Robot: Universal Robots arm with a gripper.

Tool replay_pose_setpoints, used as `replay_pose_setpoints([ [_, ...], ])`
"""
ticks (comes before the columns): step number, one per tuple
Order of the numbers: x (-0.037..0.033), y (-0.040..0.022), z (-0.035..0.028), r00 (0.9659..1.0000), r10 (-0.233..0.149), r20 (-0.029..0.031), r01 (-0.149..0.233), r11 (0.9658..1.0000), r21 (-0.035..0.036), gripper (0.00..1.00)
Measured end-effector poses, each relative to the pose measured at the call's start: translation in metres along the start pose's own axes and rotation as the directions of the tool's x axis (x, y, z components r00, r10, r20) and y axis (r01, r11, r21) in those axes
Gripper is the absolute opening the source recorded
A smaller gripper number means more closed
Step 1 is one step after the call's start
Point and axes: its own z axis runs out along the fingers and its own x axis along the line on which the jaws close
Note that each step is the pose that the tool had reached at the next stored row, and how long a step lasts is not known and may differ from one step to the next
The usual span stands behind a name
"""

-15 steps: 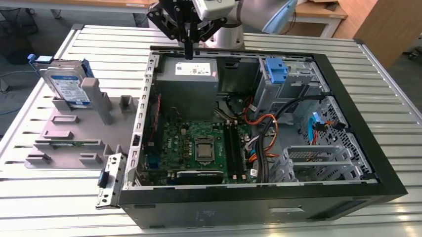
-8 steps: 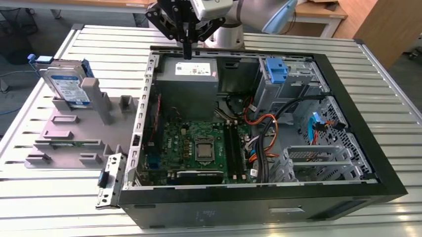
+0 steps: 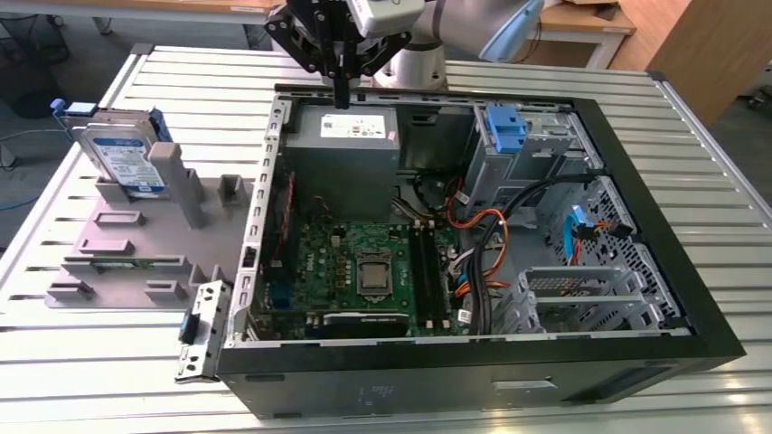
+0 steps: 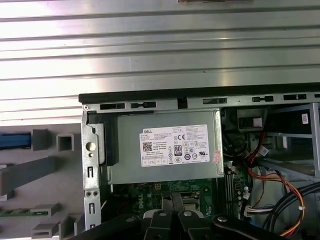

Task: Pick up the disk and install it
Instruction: 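Reach for the disk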

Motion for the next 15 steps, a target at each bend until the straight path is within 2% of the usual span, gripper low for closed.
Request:
replay_pose_setpoints([
  [7,0.0024,-0.0002,-0.0001,1.0000,0.000,0.0000,0.000,1.0000,0.0000,0.11],
  [15,0.0089,-0.0007,-0.0003,1.0000,0.000,0.0000,0.000,1.0000,0.0000,0.11],
])
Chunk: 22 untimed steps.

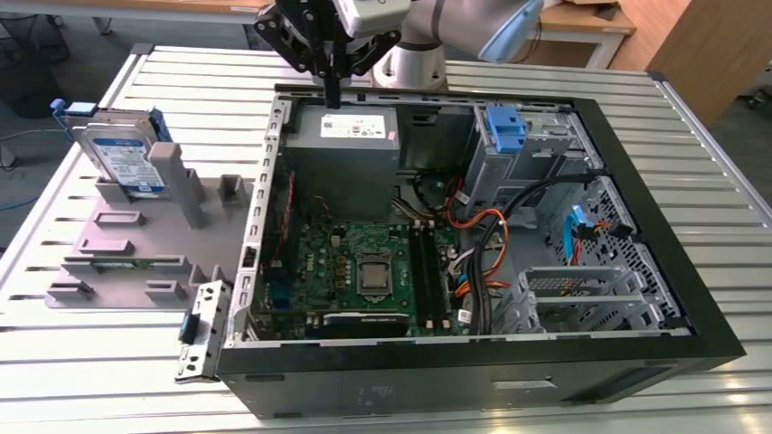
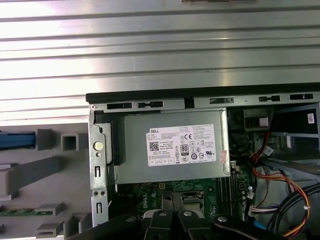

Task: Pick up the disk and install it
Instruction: 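Reach for the disk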

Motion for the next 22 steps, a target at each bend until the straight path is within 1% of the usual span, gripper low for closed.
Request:
replay_pose_setpoints([
  [5,0.0061,-0.0005,-0.0001,1.0000,0.000,0.0000,0.000,1.0000,0.0000,0.11],
  [13,0.0197,-0.0015,-0.0003,1.0000,0.000,0.0001,0.000,1.0000,-0.0001,0.11],
  [16,0.0219,-0.0016,-0.0003,1.0000,0.000,0.0001,0.000,1.0000,-0.0001,0.11],
  [22,0.0228,-0.0017,-0.0004,1.0000,0.000,0.0001,0.000,1.0000,0.0000,0.11],
])
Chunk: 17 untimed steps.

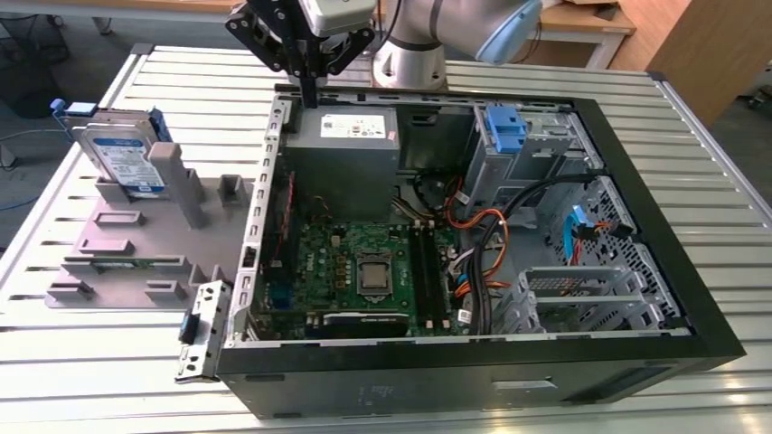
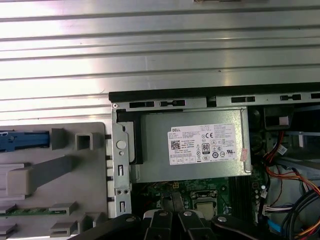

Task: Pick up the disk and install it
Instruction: 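Reach for the disk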

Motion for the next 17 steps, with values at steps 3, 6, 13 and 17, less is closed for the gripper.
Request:
replay_pose_setpoints([
  [3,0.0000,0.0000,0.0000,1.0000,0.000,0.0000,0.000,1.0000,0.0000,0.11],
  [6,0.0000,0.0000,0.0000,1.0000,0.000,0.0000,0.000,1.0000,0.0000,0.11],
  [13,0.0095,-0.0007,-0.0003,1.0000,0.000,0.0002,0.000,1.0000,0.0000,0.11],
  [17,0.0165,-0.0013,-0.0004,1.0000,0.000,0.0005,0.000,1.0000,0.0000,0.11],
])
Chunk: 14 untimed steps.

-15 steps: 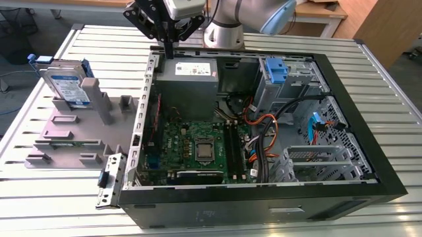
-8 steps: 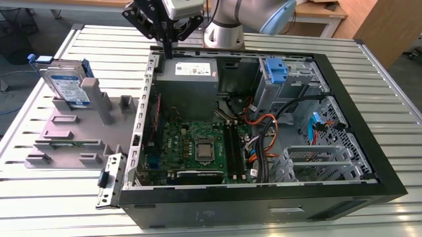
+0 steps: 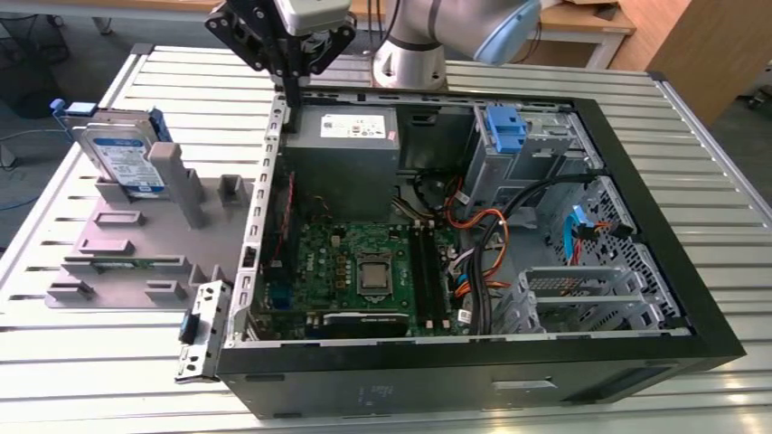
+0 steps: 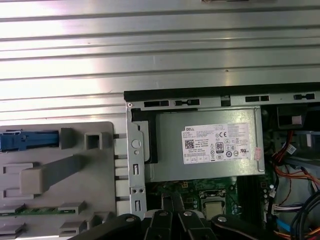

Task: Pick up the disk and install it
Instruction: 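Reach for the disk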

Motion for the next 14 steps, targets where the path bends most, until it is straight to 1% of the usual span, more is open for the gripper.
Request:
replay_pose_setpoints([
  [4,0.0063,-0.0005,-0.0002,1.0000,0.000,0.0002,0.000,1.0000,-0.0001,0.11],
  [8,0.0112,-0.0008,-0.0003,1.0000,0.000,0.0002,0.000,1.0000,-0.0001,0.11],
  [10,0.0129,-0.0010,-0.0003,1.0000,0.000,0.0002,0.000,1.0000,-0.0001,0.11],
  [14,0.0135,-0.0010,-0.0004,1.0000,0.000,0.0002,0.000,1.0000,-0.0001,0.11],
])
